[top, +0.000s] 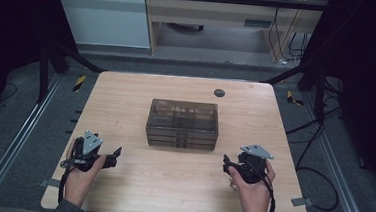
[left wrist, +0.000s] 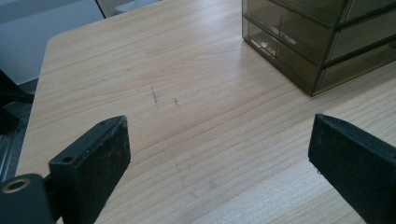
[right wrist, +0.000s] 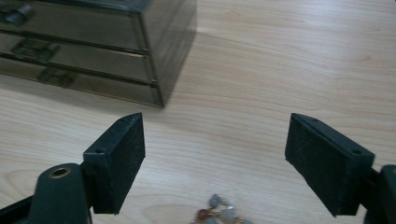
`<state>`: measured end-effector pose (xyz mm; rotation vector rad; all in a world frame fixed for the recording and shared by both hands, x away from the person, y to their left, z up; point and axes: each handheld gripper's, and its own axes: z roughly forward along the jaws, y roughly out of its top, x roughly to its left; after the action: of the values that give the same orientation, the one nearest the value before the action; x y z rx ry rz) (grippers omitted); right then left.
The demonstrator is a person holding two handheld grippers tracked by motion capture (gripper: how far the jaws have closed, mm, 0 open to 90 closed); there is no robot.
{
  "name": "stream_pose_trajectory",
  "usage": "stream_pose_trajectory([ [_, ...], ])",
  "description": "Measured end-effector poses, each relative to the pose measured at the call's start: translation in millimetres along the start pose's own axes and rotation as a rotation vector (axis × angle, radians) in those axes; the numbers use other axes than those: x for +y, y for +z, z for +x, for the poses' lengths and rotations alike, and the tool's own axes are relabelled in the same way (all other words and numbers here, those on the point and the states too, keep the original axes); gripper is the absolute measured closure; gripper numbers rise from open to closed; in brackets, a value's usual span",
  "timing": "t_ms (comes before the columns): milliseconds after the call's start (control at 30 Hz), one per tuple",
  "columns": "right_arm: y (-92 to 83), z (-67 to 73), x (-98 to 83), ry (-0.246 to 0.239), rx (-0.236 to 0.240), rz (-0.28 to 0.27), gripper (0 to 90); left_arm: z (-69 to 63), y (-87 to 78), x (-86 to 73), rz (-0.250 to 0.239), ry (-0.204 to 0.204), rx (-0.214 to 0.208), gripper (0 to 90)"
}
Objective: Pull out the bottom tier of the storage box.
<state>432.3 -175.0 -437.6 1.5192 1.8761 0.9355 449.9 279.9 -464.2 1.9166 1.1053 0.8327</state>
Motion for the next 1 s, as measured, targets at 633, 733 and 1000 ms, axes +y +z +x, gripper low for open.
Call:
stream_pose_trajectory([
  [633, 21.6, 82.2, 13.6, -0.066, 0.018, 0.047, 28.5, -1.7, 0.0, 2.4, -0.007, 0.001, -0.008, 5.2],
  [733, 25.6, 89.5, 15.4, -0.054, 0.021, 0.049, 28.4, 0.7, -0.8, 2.5, -0.010, -0.009, -0.007, 5.2],
  [1000, 38.2, 107.5, 15.5, -0.032, 0.023, 0.072, 28.9, 1.9, -0.3, 2.4, -0.010, -0.015, -0.013, 5.2],
])
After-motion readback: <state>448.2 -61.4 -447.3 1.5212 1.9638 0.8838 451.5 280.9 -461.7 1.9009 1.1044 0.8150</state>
